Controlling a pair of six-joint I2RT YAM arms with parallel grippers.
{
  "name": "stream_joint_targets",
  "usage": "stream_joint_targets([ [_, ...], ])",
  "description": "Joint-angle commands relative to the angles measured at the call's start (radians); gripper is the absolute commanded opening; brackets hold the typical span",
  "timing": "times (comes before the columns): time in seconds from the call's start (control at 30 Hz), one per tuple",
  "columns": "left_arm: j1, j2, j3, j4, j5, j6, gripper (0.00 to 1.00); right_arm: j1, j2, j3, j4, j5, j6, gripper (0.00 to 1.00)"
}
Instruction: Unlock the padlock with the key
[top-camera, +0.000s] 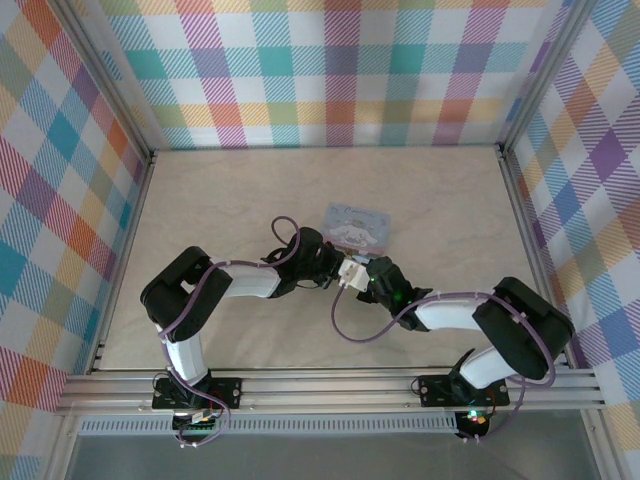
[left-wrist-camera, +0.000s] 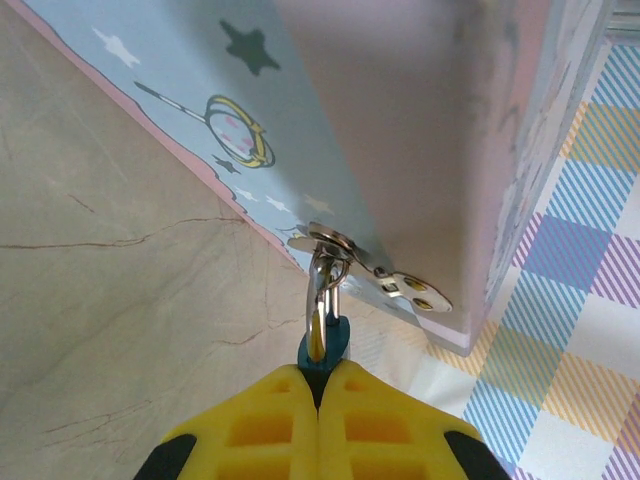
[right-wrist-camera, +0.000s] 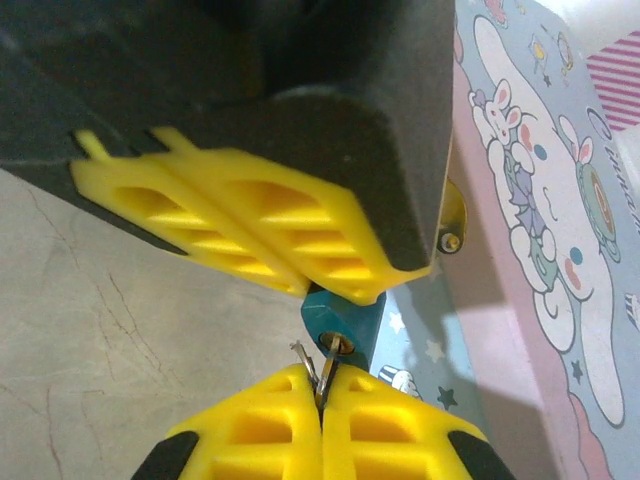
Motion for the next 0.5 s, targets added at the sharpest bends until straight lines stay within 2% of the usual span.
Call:
stream_joint_targets([
  [0.0, -0.011, 0.006, 0.015, 0.017, 0.031, -0.005, 0.04, 0.004, -0.054, 0.074, -0.047, -0.022, 0.098, 0.04],
  [0.3, -0.011, 0.004, 0.008, 0.025, 0.025, -0.009, 0.04, 0.004, -0.06, 0.184, -0.223, -0.099, 0.333, 0.03],
  [0.47, -0.011, 0.005, 0.005, 0.026, 0.021, -0.007, 0.06, 0.001, -0.049, 0.12, -0.136, -0.112, 0.511, 0.02],
])
